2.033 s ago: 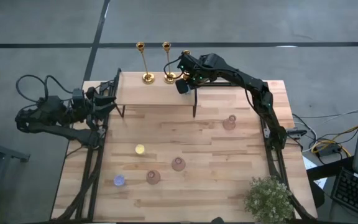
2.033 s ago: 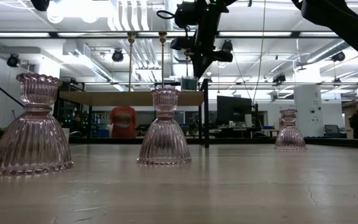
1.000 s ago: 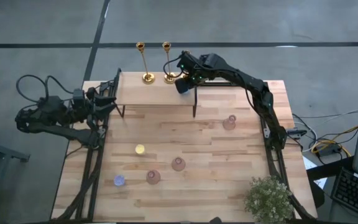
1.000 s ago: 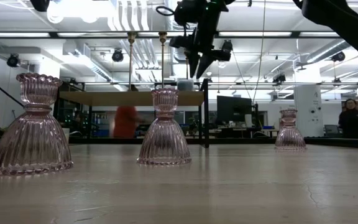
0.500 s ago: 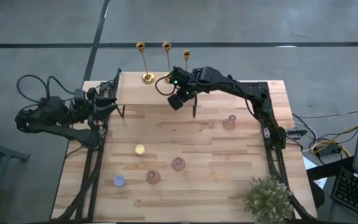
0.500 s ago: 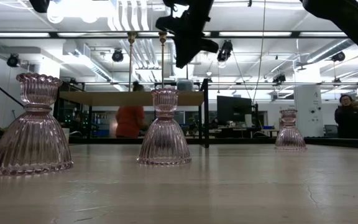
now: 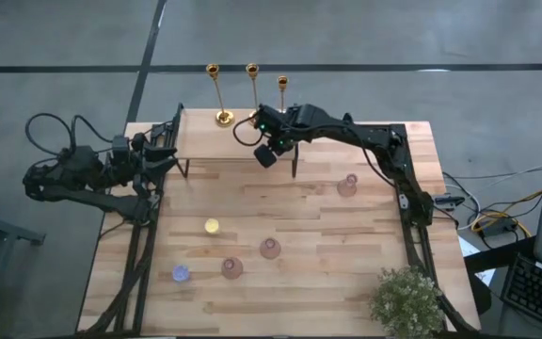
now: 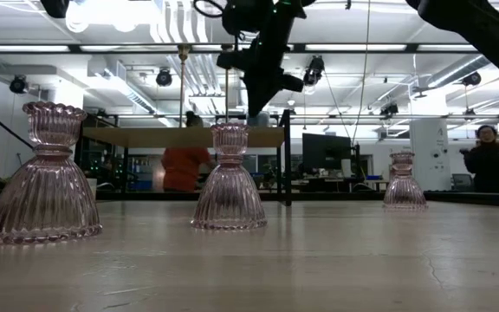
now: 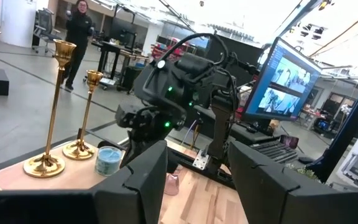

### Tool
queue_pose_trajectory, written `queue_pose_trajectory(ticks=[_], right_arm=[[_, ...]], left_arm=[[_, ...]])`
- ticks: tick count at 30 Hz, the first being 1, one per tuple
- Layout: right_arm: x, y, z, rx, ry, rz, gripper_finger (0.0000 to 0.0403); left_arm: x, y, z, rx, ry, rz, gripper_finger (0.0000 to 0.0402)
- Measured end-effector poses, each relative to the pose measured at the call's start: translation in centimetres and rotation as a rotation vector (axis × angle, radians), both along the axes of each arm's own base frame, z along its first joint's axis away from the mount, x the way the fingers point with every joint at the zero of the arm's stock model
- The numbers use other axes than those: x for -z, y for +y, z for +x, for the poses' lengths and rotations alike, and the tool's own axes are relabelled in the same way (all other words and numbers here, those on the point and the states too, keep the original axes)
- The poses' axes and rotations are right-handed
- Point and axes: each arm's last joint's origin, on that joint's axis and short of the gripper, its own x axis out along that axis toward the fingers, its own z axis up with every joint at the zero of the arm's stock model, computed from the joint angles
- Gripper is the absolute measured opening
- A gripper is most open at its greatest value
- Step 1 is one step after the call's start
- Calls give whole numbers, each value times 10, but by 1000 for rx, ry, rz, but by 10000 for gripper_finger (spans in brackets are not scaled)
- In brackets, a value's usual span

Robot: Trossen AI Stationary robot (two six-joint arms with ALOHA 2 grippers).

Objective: Pick & Place candle stick holders
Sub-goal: Put the blue scented candle on the shelf, then put the yellow scented candle on the shelf aligned with the blue scented candle

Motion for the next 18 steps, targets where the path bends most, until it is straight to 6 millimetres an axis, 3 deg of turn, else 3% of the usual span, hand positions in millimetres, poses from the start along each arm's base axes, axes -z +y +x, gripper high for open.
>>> queue_pose_trajectory(ticks=[18], right_arm=[[6,-4,0,18,2,-5,8]], left_arm=[[0,0,0,0,-2,-2,177]])
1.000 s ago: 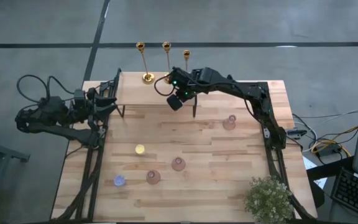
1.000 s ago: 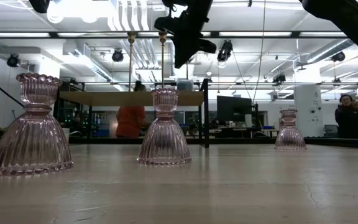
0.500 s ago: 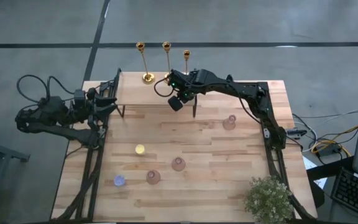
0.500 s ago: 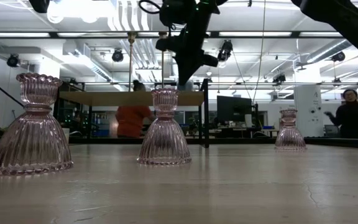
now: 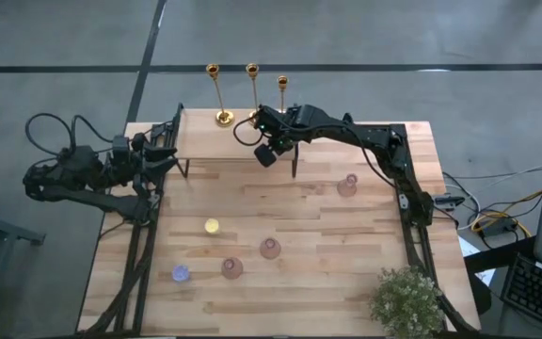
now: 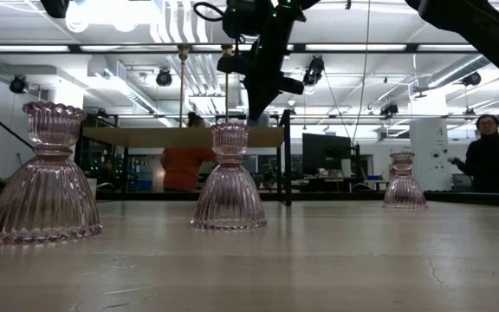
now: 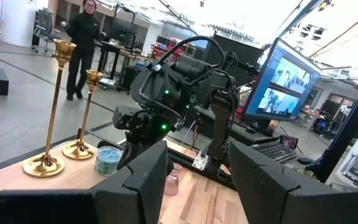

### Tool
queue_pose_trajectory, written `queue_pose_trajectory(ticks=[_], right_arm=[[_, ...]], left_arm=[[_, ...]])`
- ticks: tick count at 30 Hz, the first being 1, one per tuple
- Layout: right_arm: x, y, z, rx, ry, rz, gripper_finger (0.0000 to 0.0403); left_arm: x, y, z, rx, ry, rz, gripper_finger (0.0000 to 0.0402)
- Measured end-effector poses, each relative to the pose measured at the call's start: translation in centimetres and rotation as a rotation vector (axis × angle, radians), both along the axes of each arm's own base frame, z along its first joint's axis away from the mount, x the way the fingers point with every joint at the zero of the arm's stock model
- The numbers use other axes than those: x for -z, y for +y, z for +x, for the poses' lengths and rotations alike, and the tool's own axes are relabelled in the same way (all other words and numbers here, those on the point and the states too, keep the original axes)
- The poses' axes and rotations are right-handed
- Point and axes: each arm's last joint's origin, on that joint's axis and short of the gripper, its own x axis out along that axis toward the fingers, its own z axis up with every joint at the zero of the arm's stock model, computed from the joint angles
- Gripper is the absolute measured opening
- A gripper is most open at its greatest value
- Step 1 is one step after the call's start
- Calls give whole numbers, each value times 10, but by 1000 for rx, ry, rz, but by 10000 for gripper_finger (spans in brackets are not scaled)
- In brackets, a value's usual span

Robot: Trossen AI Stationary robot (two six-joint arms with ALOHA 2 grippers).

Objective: Pick & Place candle stick holders
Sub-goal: Put the yellow scented candle on the shelf aligned with the blue scented candle

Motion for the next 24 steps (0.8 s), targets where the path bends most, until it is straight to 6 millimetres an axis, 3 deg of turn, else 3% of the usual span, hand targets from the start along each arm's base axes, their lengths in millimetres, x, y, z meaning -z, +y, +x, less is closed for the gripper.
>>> queue_pose_trajectory(ticks=[17,24], right_arm=[[-37,38,10,-95,-127,-15,8],[-39,59,14,-117,-143,-4,8]], left_arm=[[0,0,0,1,-5,-17,177],[0,0,0,1,-8,-25,177]])
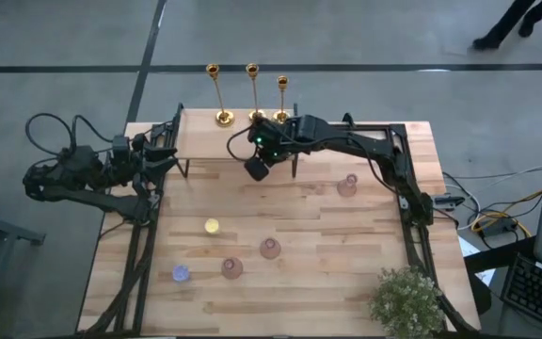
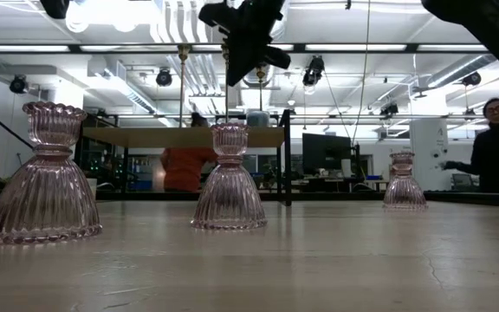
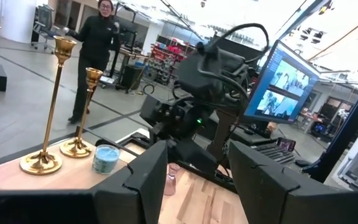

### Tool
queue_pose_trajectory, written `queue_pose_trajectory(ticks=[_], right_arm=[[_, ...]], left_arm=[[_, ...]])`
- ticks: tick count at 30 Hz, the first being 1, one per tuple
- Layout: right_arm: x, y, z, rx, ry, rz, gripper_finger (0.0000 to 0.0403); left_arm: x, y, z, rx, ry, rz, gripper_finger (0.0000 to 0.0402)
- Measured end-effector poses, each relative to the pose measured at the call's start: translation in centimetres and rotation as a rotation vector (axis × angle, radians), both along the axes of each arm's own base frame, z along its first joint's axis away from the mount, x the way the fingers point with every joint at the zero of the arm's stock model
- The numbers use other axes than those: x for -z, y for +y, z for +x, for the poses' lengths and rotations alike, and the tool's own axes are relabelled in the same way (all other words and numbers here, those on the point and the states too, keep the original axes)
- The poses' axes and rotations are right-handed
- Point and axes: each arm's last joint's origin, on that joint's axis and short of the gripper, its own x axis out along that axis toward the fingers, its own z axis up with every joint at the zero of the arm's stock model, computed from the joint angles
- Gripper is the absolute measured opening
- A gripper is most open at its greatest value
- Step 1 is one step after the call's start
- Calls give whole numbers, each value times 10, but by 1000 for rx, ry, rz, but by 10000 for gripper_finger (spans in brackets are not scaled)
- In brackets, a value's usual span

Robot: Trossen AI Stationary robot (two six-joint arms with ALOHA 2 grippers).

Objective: Pick & Place candle stick holders
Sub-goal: Put the yellow scented candle on the shelf aligned with the blue scented candle

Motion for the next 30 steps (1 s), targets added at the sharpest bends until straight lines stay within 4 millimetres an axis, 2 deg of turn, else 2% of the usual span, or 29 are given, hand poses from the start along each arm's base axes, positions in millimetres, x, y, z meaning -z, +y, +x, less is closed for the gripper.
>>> queue_pose_trajectory(ticks=[13,23,30], right_arm=[[-2,39,8,-17,-57,29,8],[-3,56,11,-29,-76,41,8],[-3,59,11,-36,-76,41,8]], left_arm=[[1,0,3,1,3,-24,177],[3,-2,12,5,30,-48,177],[4,-2,14,7,32,-62,177]])
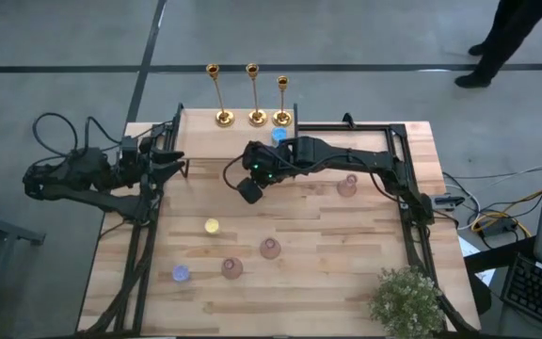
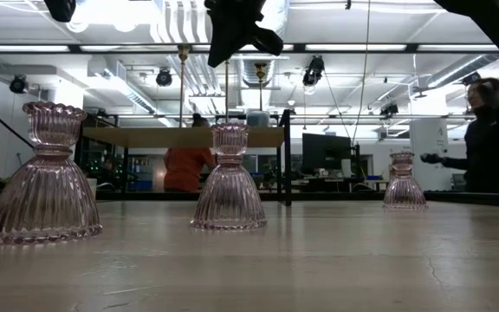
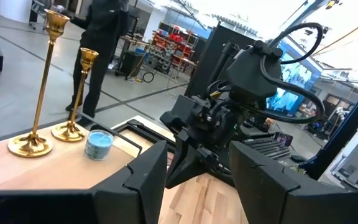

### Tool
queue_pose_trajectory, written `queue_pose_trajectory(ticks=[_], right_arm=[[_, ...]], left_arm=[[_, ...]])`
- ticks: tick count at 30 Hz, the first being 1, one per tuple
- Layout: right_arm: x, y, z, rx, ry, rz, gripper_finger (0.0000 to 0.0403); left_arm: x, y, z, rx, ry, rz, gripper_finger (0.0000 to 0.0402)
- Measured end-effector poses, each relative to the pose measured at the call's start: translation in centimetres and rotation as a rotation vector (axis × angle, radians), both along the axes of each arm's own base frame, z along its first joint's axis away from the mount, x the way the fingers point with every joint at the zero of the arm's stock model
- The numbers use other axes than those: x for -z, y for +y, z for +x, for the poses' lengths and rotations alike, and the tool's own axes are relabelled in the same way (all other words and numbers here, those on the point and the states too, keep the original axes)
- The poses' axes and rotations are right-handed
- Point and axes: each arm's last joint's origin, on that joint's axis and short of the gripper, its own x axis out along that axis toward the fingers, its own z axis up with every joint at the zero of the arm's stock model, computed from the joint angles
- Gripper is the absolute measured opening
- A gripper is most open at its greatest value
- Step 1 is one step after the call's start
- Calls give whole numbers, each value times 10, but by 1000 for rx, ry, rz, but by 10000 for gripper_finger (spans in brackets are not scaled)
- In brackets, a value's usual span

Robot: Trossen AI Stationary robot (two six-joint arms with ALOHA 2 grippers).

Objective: Pick & Place candle stick holders
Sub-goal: Put the yellow scented candle on the shelf aligned with the blue scented candle

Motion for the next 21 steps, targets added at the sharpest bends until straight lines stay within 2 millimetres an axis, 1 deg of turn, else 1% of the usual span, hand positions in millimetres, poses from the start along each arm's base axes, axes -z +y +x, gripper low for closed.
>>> queue_pose_trajectory(ticks=[6,14,21], right_arm=[[0,1,0,-9,3,-5,8],[0,14,0,-54,10,-12,8],[0,15,0,-55,13,-12,8]], left_arm=[[0,0,0,0,-2,-7,177],[0,0,0,0,-7,-23,177],[0,0,0,0,-7,-24,177]])
